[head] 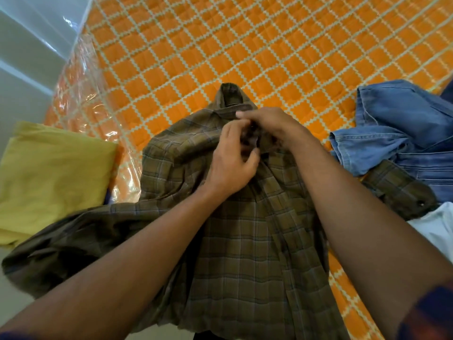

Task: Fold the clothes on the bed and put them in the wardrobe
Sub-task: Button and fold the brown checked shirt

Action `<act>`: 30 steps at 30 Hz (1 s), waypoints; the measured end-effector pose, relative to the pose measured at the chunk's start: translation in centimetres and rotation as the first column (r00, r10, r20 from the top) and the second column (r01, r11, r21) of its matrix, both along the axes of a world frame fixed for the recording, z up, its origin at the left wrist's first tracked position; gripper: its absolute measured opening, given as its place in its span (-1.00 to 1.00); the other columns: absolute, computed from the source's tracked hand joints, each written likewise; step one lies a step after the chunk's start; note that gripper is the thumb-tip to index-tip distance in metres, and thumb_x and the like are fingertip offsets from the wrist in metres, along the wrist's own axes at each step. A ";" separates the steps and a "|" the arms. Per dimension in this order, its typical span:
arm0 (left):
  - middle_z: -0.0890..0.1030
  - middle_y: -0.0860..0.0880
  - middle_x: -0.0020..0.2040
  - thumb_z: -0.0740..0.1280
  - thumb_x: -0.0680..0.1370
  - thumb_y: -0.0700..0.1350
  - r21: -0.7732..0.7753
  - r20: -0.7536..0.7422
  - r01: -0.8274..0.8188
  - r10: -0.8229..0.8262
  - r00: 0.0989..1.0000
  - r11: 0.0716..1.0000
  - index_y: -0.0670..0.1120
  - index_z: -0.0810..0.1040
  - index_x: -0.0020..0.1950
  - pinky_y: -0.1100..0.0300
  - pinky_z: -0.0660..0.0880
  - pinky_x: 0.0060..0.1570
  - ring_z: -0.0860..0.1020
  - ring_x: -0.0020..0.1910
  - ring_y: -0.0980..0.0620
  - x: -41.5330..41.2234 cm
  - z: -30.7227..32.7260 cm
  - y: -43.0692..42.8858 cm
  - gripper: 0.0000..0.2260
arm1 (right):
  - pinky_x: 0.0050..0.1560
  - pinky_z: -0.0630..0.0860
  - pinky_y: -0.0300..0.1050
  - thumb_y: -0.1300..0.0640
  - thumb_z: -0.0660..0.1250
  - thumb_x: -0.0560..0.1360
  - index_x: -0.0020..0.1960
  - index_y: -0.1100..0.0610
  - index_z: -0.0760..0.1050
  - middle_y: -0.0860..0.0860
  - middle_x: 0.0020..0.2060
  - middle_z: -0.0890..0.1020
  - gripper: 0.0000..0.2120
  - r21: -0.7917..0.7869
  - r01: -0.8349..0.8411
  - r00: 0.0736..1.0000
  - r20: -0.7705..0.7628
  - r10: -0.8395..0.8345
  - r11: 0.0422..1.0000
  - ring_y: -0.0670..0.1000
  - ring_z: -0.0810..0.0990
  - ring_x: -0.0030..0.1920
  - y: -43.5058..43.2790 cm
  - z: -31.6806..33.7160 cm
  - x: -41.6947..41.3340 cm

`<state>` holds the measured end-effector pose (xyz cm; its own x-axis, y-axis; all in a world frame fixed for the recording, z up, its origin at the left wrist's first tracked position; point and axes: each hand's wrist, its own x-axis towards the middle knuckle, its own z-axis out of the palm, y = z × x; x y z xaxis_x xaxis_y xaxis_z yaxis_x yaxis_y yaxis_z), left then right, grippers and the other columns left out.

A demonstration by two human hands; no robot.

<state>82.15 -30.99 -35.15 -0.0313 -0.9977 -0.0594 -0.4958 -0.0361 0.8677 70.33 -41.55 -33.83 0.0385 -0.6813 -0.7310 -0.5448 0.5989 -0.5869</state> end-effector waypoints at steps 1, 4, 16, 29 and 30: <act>0.44 -0.01 0.28 0.43 0.52 -0.08 -0.019 0.057 0.019 -0.018 0.998 1.000 -0.08 0.38 0.40 0.08 0.60 0.03 0.55 0.09 0.10 1.2 -0.2 1.5 -0.52 | -0.01 0.64 0.13 -0.24 0.52 0.34 0.11 0.09 0.62 0.06 -0.04 0.69 -0.49 -0.067 -0.137 0.980 -0.154 0.125 0.988 0.17 0.67 -0.07 0.4 0.0 0.4; 0.48 0.06 0.17 0.46 0.48 0.12 0.142 0.287 0.012 -0.052 0.956 0.990 0.02 0.38 0.38 0.13 0.53 -0.02 0.53 0.06 0.08 5.6 -1.2 5.4 -0.46 | -0.11 0.55 0.09 0.02 0.39 0.50 0.39 0.03 0.47 0.05 0.03 0.65 -0.53 -0.244 -0.410 0.843 -0.470 0.262 0.879 0.17 0.59 -0.11 2.0 -0.4 2.1; 0.65 -0.07 0.04 0.23 0.57 0.13 0.540 0.602 0.065 -0.439 0.667 0.839 0.01 0.46 0.15 0.09 0.41 -0.17 0.63 0.01 -0.15 5.9 2.5 13.3 -0.74 | -0.21 0.42 -0.26 0.20 0.18 0.62 0.20 0.07 0.64 -0.02 -0.03 0.65 -0.70 -0.417 0.428 0.888 0.031 -0.458 0.802 -0.02 0.57 -0.12 -5.7 -0.8 3.8; 0.59 -0.04 0.23 0.24 0.54 0.27 0.658 0.506 -0.126 -0.313 0.804 0.742 0.03 0.02 0.60 -0.17 0.36 0.31 0.57 0.18 -0.13 -2.5 3.4 18.0 -0.26 | 0.36 0.42 -0.05 0.12 0.37 0.48 0.43 0.05 0.49 0.03 0.34 0.57 -0.49 -0.621 -0.335 0.937 -0.299 0.181 0.709 0.12 0.51 0.32 3.3 -1.9 -0.1; 0.60 -0.04 0.22 0.26 0.52 0.27 0.694 0.488 -0.152 -0.305 0.817 0.703 0.04 0.15 0.53 -0.16 0.36 0.32 0.57 0.20 -0.13 -2.3 3.5 18.5 -0.33 | 0.31 0.43 -0.02 0.11 0.38 0.47 0.41 0.06 0.51 0.04 0.31 0.58 -0.51 -0.657 -0.323 0.938 -0.316 0.140 0.682 0.15 0.52 0.28 7.3 -1.3 -1.3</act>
<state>79.82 -12.51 -31.69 0.1593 -0.6542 -0.7393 -0.8818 -0.4311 0.1914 68.99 -34.29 -35.10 0.1662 -0.9839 -0.0656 -0.7771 -0.0897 -0.6230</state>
